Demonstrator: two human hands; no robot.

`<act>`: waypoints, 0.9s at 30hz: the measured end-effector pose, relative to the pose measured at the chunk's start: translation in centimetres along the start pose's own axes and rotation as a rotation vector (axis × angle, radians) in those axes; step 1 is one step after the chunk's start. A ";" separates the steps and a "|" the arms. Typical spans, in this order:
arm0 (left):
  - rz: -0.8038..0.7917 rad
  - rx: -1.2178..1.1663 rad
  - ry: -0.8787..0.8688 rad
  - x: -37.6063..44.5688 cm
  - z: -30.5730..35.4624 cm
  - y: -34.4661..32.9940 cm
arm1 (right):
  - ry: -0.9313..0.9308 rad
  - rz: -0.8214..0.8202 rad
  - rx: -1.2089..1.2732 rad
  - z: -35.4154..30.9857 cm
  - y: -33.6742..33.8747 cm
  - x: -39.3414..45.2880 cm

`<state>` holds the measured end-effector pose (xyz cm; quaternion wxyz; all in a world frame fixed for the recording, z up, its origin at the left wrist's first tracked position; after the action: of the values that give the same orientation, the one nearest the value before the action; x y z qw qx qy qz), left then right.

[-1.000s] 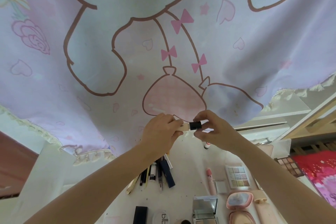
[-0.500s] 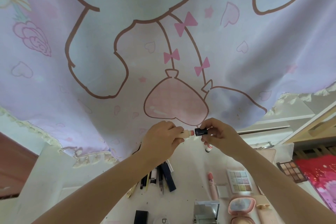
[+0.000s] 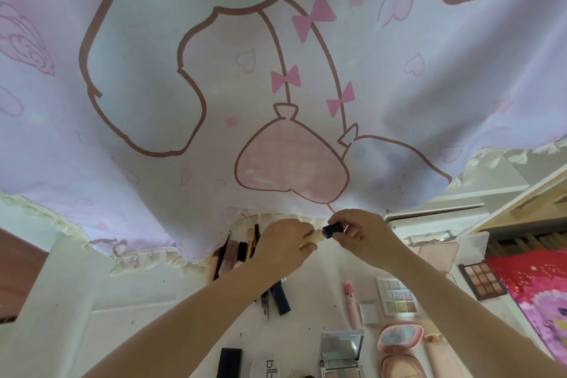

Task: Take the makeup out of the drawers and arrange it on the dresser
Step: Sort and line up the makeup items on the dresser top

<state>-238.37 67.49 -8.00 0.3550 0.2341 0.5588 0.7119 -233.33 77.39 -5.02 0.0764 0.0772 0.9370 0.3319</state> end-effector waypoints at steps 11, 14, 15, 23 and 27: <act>-0.310 -0.151 0.064 1.9 0.3 -8.9 | -0.176 -0.073 -0.327 7.5 -3.4 0.5; -0.355 -0.066 0.057 1.5 -0.4 -10.2 | -0.257 -0.079 -0.426 9.4 -3.2 0.1; -0.355 -0.027 0.059 1.5 -0.7 -10.4 | -0.277 -0.084 -0.463 9.8 -3.0 0.1; -0.327 0.131 0.060 0.9 -2.5 -10.8 | -0.337 -0.111 -0.606 10.5 -2.5 0.7; -0.320 0.165 0.061 0.8 -2.7 -10.7 | -0.360 -0.135 -0.628 10.7 -2.7 0.9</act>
<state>-238.20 67.74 -19.02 0.4263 0.1490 0.6558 0.6050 -232.39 82.03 -15.01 0.2819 0.0450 0.7640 0.5786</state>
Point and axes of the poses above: each hand's wrist, its own x-axis towards the middle knuckle, its own y-axis out of the back of the hand, z = x × y, the point moved 8 cm from there along x, towards the middle knuckle, and after that the axes turned 9 degrees about x, right-handed, at the moved point
